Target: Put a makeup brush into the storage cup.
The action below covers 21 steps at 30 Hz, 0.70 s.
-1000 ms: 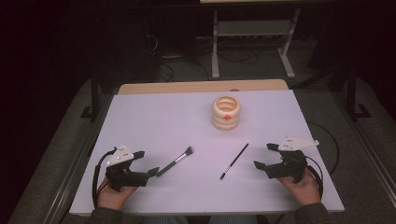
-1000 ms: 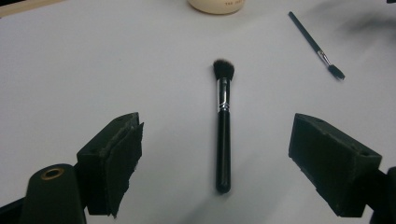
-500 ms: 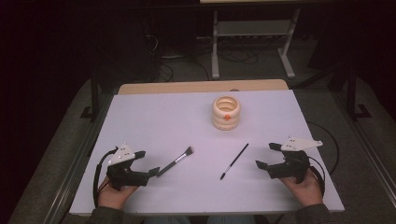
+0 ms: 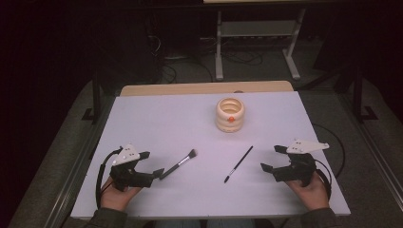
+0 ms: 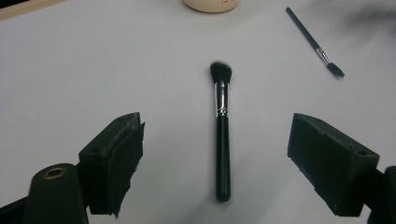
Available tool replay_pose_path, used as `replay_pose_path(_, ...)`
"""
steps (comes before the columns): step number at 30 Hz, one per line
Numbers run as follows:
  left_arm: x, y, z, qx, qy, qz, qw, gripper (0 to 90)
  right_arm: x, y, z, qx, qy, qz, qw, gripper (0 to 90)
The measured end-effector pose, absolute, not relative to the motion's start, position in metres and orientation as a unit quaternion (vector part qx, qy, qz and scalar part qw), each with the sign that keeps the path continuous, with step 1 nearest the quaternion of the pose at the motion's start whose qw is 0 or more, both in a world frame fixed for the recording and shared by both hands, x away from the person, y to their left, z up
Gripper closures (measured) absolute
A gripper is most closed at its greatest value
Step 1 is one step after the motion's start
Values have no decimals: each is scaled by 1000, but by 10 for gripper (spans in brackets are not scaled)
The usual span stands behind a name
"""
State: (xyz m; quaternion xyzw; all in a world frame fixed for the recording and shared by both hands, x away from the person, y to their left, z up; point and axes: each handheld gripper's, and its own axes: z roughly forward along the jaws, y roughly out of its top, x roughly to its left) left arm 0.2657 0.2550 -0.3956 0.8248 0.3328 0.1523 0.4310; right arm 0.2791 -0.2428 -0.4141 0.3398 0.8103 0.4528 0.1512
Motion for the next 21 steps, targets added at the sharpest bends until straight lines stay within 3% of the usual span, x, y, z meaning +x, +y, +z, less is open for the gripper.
replay_pose_path(21, 290, 234, -386, 862, 324, 110, 374, 243, 278, -241, -413, 336, 812, 452, 152, 138)
